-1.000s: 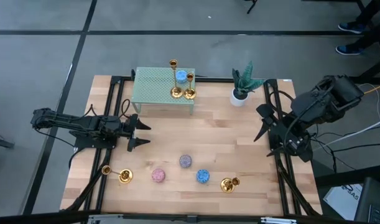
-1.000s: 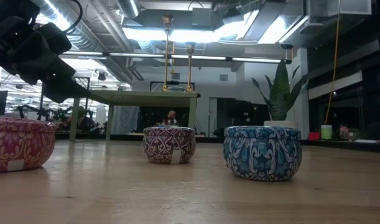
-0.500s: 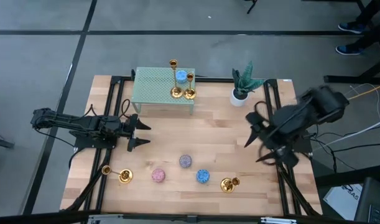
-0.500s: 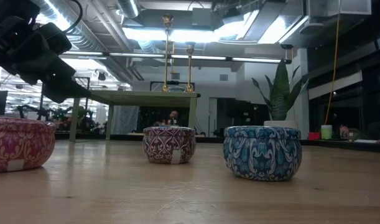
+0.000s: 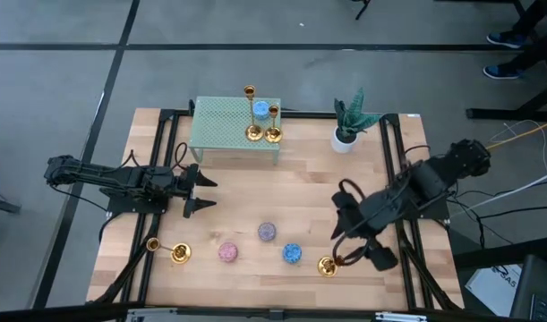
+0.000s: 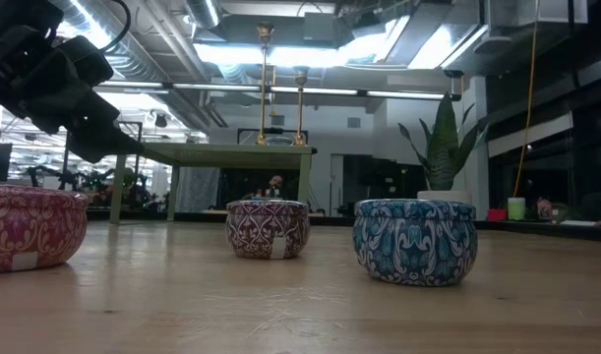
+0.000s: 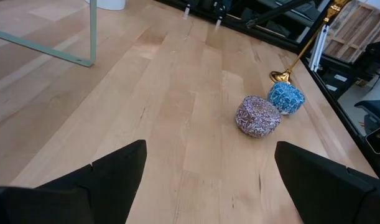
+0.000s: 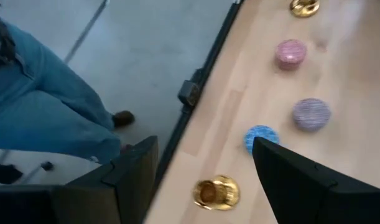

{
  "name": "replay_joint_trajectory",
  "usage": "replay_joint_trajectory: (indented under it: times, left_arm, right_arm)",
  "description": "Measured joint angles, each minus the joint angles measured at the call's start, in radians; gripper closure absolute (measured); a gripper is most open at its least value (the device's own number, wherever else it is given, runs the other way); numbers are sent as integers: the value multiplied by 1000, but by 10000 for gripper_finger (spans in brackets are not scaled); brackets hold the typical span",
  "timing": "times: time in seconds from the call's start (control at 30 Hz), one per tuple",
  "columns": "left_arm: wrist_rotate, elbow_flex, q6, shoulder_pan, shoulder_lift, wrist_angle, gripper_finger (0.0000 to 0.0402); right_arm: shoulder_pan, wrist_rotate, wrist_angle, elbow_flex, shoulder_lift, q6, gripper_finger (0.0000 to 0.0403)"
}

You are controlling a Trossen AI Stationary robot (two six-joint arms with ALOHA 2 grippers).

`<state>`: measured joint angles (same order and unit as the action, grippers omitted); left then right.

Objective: Pick & Place candle stick holders
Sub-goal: Put the gold candle holder on the shelf

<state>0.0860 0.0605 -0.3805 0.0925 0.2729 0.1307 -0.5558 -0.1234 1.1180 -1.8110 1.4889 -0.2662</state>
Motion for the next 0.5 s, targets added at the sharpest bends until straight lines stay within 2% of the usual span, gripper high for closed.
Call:
replay_joint_trajectory:
  times: [0.3,0.5]
  left_arm:
    - [0,0,0,0,0,0,48]
    - [0,0,0,0,0,0,48]
  right_arm:
    - [-77,8,-113,77,1,-292,137]
    - [-163,107,-190,81,2,-406,137]
